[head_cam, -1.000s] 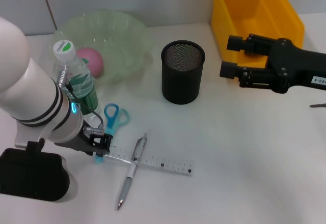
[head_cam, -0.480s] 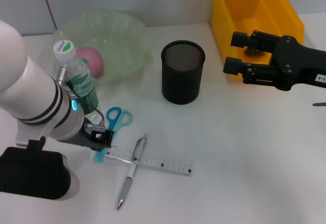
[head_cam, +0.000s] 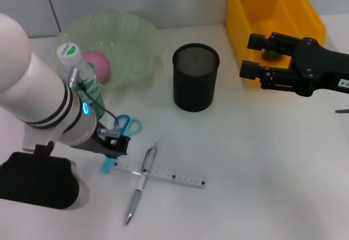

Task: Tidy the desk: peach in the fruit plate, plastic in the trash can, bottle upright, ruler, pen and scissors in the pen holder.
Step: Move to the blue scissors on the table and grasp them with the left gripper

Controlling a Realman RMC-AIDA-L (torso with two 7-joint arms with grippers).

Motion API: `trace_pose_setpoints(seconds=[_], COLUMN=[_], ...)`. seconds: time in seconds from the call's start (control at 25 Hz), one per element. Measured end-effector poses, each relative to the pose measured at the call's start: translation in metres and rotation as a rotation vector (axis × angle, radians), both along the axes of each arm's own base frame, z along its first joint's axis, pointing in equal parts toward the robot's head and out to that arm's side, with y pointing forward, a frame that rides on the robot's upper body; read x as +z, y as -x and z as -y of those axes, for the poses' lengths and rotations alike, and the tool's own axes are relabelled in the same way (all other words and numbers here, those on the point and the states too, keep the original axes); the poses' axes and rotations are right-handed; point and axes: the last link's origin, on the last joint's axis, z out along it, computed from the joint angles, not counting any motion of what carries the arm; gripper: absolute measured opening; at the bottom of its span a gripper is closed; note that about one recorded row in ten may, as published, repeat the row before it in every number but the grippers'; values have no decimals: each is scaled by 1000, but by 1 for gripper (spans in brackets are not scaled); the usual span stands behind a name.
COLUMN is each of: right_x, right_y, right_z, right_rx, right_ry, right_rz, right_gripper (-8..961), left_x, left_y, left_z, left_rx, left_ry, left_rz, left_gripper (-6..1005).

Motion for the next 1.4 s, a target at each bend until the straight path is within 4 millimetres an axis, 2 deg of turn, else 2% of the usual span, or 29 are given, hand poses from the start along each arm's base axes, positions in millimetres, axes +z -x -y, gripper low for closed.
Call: trace_pose_setpoints(seconds=[0.4,0.52,0.72,0.96,1.32,1.4], right_x=[4,5,6,6,7,7], right_y=[2,2,3,4,6,6], right_z=[-1,-1,-2,-3,-4,-5], right_rx=[5,5,10,13,17,17], right_ry=[-13,-15,-18,-20,-23,-24], right_rz=[1,1,3,5,6,6], right_gripper=[825,825,824,824,824,824], left_x=[-5,-6,-8,-7,-9,-9], left_y=[-15,-15,-12,-8,-5,-5], left_z=[-10,-13,-22,-26,-30,-31], left_rx=[10,9,-4,-2,21,24], left_ry=[15,17,25,28,23,21], left_rz=[82,83,85,68,79,82], left_gripper=[8,199,425,544,552,584])
